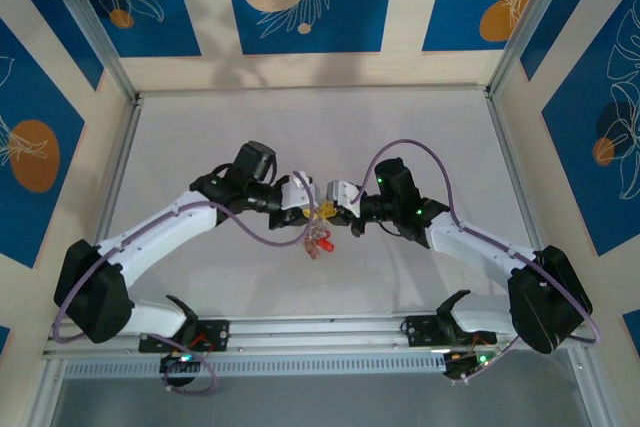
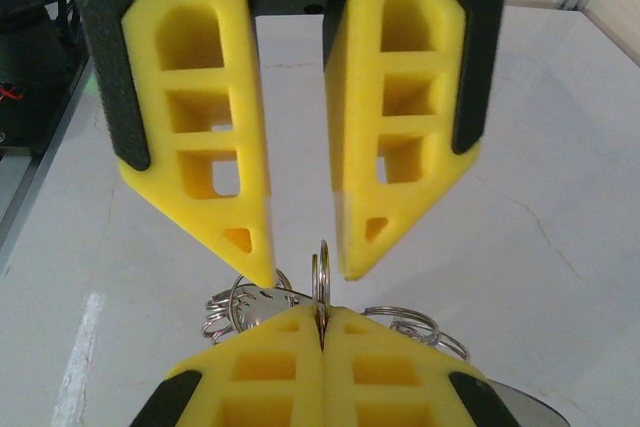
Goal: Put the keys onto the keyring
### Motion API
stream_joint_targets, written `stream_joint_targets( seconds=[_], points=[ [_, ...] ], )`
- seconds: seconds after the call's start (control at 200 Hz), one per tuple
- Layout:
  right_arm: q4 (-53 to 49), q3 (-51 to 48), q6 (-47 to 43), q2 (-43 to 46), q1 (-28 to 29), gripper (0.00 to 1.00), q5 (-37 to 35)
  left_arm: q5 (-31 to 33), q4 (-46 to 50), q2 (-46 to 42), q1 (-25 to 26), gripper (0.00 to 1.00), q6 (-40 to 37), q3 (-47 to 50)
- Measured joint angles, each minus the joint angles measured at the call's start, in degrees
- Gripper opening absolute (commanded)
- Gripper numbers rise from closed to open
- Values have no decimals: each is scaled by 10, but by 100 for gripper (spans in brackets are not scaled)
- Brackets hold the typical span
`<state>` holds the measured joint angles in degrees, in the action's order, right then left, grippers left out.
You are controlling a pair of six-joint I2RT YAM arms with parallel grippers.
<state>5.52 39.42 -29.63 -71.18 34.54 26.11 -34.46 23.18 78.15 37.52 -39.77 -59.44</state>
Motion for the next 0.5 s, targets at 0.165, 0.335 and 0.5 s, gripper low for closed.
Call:
stream_joint_targets(
  seconds=[0.165, 0.335, 0.5],
  points=[
    [-3, 0, 0, 0, 0, 0, -2, 8, 15, 19, 7, 10, -14, -12],
    [-4, 0, 0, -2, 0, 0, -2, 20, 29, 22, 11, 0, -25, -20],
    [-1, 0, 0, -2, 0, 10, -5, 29, 43, 27, 13, 0, -28, -31]
  ],
)
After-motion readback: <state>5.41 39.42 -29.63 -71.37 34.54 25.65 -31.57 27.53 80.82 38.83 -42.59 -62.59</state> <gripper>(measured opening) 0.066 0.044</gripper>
